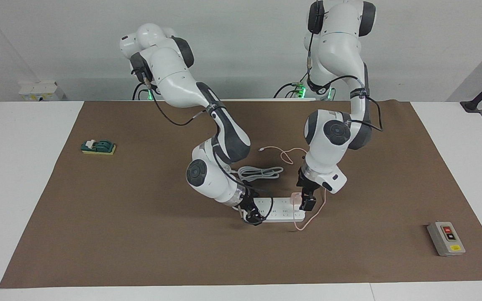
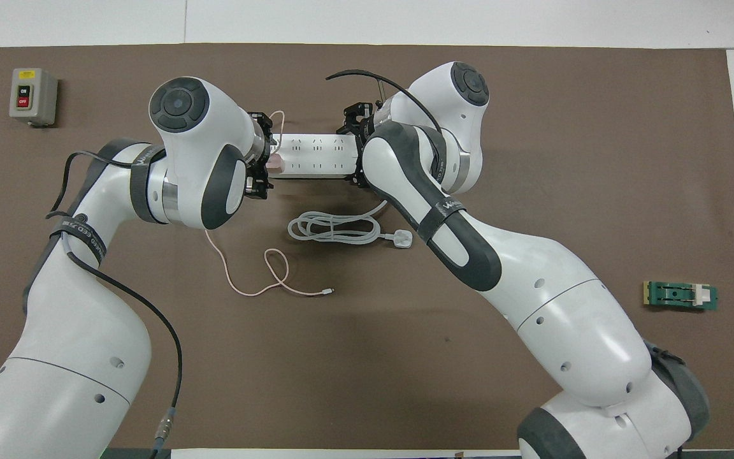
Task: Unplug charger and place it aside
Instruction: 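Pull the pink charger out of the strip with the left gripper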
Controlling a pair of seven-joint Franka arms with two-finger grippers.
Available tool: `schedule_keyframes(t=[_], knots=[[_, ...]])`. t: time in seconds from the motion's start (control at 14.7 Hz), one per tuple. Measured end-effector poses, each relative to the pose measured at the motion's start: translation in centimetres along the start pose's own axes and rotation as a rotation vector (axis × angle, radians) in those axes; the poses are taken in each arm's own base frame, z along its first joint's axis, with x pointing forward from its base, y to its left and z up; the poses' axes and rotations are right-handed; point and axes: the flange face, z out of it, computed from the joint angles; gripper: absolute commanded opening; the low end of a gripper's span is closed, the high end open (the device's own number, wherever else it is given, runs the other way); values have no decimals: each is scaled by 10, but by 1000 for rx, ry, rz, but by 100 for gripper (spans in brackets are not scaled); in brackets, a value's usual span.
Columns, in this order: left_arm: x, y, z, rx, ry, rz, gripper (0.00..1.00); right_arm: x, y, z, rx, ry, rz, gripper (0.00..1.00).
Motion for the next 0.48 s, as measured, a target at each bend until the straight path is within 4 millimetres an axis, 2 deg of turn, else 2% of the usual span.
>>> schedule_keyframes(t=[0.07, 0.14, 0.2, 0.48], knots=[[-1, -1, 2, -1, 1, 2, 15, 0, 0, 0, 1, 0, 1, 82], [-2, -1, 3, 0, 2, 3, 0, 0, 0, -1, 2, -1, 6, 66], [-2, -1, 2, -4, 1, 3, 0, 0, 0, -1, 2, -1, 6, 62], [-2, 0, 1, -13, 1, -1, 0, 0, 0, -1, 2, -1, 6, 62]])
